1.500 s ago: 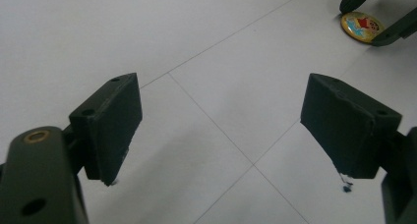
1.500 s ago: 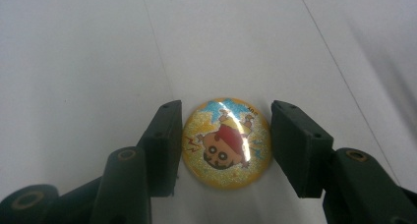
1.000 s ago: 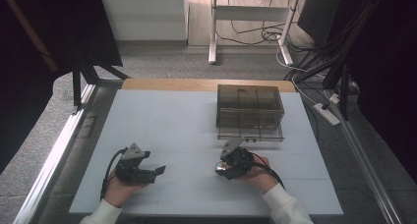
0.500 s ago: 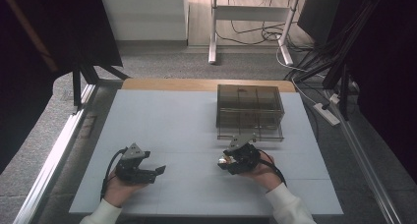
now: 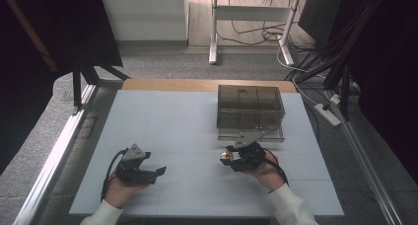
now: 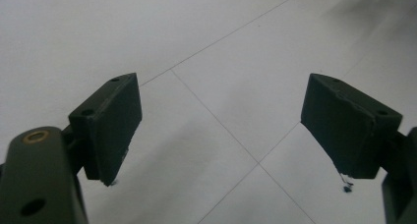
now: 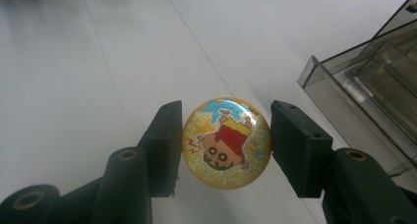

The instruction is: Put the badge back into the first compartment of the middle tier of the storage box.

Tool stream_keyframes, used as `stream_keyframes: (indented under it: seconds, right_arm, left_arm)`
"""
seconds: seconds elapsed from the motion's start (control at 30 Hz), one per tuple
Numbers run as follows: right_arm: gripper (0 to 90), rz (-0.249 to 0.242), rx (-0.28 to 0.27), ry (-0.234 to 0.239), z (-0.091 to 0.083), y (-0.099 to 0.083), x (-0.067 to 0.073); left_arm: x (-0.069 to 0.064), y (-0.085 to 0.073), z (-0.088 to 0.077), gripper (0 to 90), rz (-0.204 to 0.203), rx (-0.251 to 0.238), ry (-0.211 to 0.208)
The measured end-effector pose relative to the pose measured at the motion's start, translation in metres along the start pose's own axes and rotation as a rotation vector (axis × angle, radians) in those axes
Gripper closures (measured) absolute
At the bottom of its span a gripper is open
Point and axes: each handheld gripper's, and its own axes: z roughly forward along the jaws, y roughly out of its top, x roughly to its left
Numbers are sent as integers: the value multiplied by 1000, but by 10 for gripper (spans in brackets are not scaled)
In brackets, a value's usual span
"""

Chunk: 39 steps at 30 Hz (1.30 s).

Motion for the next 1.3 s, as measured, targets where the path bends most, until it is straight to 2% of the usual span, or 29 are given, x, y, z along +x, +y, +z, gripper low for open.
stream_keyframes:
  seconds: [0.63, 0.97, 1.3]
  right_arm:
    - [475, 11, -57, -30, -7, 5, -2]
    - [475, 36, -110, -79, -17, 11, -10]
    - [475, 67, -127, -125, -22, 11, -20]
  left_arm:
    - [-2, 1, -1, 160, 8, -3, 0]
    - [-1, 1, -1, 159, 10, -3, 0]
    - [-1, 1, -1, 159, 11, -4, 1]
